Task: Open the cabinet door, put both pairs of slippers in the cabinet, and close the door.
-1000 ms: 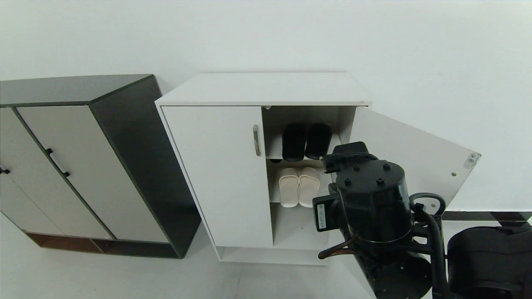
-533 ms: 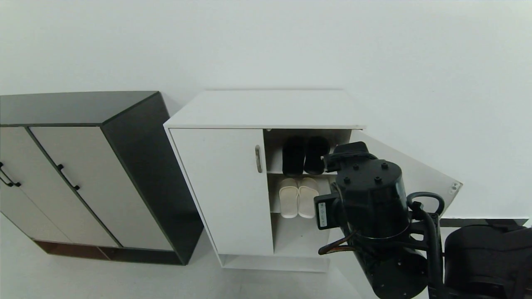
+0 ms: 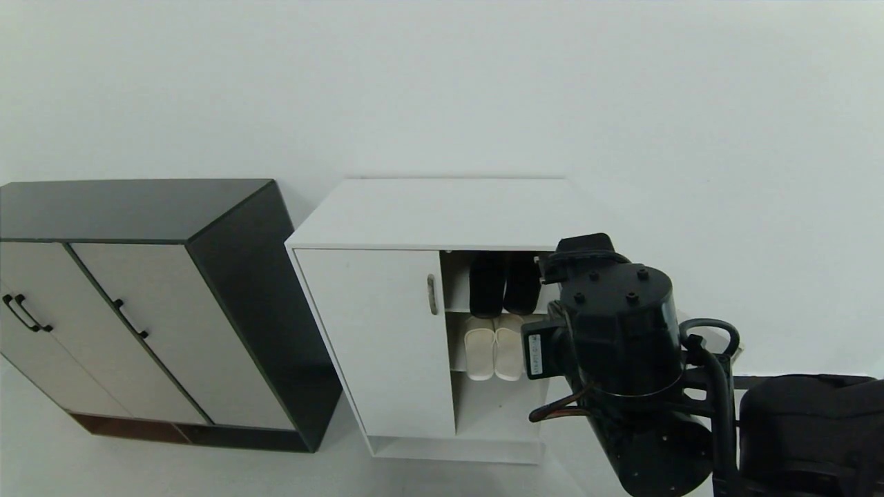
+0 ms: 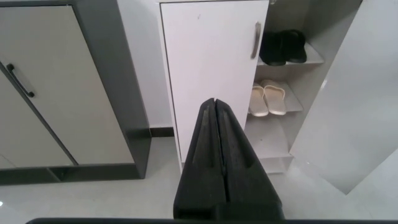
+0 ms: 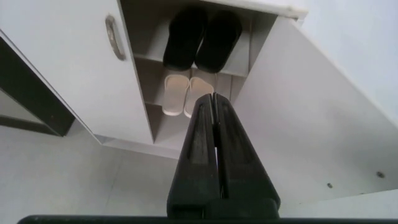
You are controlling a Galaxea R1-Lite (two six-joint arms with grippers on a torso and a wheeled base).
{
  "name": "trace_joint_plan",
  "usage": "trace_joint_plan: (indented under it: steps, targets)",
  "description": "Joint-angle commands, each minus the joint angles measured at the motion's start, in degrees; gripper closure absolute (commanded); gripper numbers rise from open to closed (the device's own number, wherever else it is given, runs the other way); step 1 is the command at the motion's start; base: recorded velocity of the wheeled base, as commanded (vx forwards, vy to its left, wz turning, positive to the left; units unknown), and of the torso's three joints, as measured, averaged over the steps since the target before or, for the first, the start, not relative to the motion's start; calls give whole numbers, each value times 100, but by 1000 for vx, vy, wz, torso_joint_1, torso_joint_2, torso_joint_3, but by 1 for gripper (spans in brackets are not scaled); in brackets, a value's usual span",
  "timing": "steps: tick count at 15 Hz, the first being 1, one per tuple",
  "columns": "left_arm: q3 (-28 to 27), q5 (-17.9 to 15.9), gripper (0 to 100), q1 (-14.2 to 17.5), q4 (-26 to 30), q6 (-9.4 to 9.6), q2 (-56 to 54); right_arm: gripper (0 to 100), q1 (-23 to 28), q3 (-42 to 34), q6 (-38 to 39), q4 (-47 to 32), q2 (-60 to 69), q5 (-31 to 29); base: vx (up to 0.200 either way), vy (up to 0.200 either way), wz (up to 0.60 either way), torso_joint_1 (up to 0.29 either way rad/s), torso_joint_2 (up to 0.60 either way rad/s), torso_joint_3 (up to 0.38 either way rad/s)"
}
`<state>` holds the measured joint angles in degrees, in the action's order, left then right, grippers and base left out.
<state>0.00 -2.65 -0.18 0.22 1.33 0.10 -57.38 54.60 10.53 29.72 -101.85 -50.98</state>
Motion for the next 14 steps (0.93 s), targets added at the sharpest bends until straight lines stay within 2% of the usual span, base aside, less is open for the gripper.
trace_joint_plan:
  steps: [1, 6, 12, 14]
  targets:
    - [0, 1, 100, 1, 4, -1, -1, 100, -1, -2, 1, -1, -1, 0, 0, 0, 0, 85, -193, -100]
    - [0, 1, 100, 1, 4, -1, -1, 100, -1, -20, -7, -1, -1, 0, 0, 0, 0, 18, -33, -18]
    - [0, 1, 100, 1, 4, -1, -1, 100, 34, -37, -16, -1, -19, 0, 0, 0, -600, 5, -1, 2]
    - [0, 1, 100, 1, 4, -1, -1, 100, 201, -37, -69, -1, -19, 0, 0, 0, 0, 0, 0, 0]
